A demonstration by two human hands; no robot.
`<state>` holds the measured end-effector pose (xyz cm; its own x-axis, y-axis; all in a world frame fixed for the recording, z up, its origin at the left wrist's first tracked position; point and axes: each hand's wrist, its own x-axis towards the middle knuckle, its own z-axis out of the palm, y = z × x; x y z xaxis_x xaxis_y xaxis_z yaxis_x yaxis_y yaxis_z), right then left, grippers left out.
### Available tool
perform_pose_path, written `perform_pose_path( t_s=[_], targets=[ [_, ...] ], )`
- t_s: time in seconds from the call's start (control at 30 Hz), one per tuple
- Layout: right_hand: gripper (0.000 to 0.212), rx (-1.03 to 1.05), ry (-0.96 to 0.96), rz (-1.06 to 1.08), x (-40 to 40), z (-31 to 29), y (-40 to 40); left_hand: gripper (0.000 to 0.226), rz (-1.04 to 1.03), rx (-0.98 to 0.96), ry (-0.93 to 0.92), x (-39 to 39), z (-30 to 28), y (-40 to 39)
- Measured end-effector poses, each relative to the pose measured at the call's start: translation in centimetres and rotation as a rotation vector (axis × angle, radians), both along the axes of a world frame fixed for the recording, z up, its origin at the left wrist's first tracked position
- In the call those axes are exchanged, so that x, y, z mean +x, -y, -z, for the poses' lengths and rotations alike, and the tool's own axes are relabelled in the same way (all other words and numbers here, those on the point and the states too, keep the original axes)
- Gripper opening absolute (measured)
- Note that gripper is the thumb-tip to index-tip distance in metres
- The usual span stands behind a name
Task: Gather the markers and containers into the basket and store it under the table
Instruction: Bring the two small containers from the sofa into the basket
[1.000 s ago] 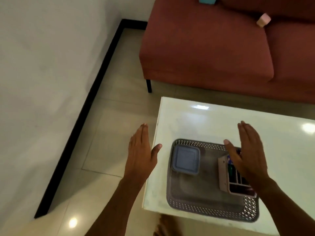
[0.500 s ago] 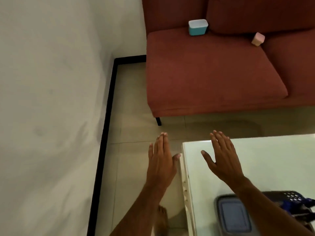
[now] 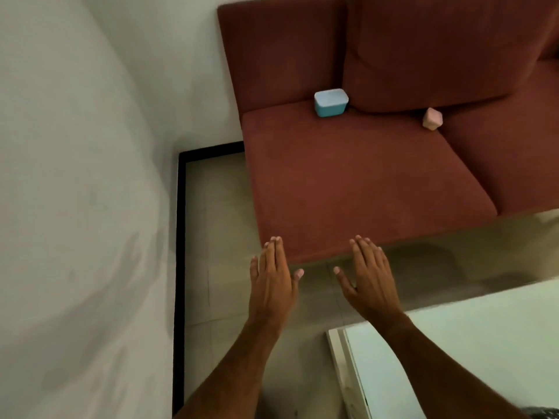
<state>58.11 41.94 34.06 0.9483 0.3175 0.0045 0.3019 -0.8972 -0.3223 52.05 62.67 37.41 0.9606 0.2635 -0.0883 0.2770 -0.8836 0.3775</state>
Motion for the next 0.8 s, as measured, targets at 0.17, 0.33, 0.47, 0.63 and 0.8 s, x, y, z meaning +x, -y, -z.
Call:
perform_pose_path(
  t_s=[0.17, 0.33, 0.47, 0.63, 0.8],
  targets=[
    [0.081, -0.025, -0.050, 0.067, 5.3, -3.8, -3.9, 0.083, 0.036, -0.012, -0.054, 6.1, -3.1, -3.3],
    [0.076, -0.025, -0.043, 0.117, 12.3, -7.1, -7.9, 0.081, 0.049, -0.021, -0.017, 13.4, -5.5, -7.0],
    [0.076, -0.001, -0.040, 0.140, 18.9, -9.0, -10.6, 0.079, 0.049, -0.034, -0.014, 20.3, -6.7, -9.3],
    [0.076, 0.041, -0.013, 0.155, 27.2, -9.4, -12.1, 0.079, 0.052, -0.072, -0.010, 29.3, -7.2, -9.5],
    [0.072, 0.074, -0.063, 0.156, 36.7, -6.8, -12.0, 0.077, 0.027, -0.139, -0.025, 39.6, -4.9, -7.9]
  ],
)
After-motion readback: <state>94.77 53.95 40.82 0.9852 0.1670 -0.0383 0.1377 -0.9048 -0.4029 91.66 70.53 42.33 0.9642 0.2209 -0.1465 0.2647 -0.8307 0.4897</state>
